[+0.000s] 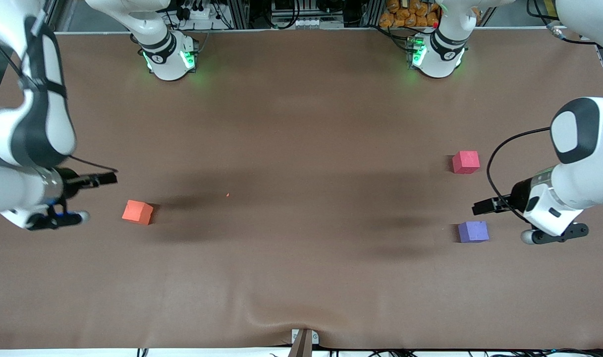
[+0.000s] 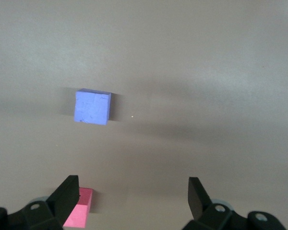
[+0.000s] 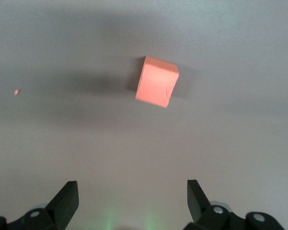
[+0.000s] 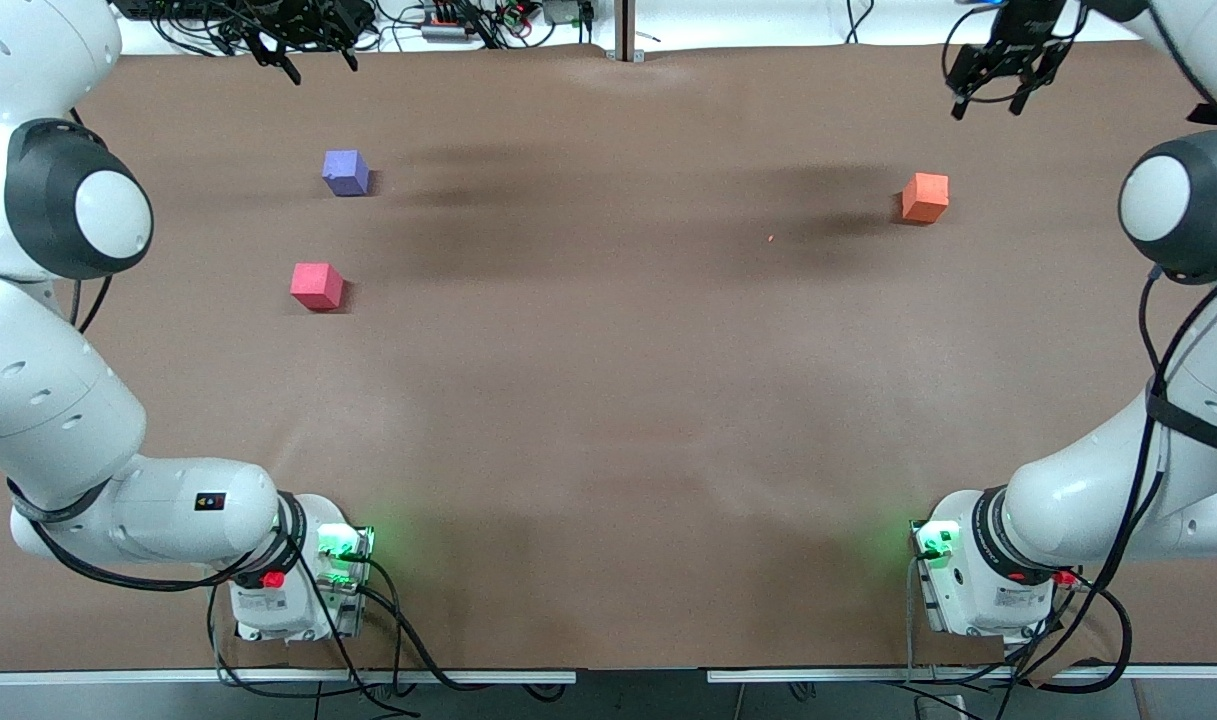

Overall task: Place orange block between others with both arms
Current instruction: 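Lower the right gripper onto the orange cube and close it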

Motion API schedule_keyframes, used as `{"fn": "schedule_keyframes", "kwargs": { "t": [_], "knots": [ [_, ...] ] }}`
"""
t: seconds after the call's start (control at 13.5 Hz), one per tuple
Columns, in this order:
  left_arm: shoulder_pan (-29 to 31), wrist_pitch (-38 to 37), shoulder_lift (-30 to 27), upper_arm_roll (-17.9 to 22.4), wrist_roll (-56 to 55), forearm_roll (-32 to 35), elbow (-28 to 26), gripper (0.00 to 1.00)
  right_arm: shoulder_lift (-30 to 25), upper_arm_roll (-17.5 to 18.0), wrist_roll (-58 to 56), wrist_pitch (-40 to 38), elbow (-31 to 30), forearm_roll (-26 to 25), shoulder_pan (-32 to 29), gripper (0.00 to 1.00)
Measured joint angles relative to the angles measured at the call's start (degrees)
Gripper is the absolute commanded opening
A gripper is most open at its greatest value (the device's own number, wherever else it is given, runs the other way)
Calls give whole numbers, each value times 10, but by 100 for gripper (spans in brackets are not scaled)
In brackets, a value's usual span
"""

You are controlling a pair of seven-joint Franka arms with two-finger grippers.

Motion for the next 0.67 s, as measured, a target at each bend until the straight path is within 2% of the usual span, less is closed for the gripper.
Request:
{"fn": "schedule_keyframes", "kwargs": {
  "t": [0.22,0.67],
  "knots": [
    [-2,2,-7,-5,2,63,-4,100,51,-1,0,20,-1,0,-1,100],
    [-5,36,-31,-13,2,68,-49,100,106,-6,28,175,-27,4,-13,100]
  ]
}}
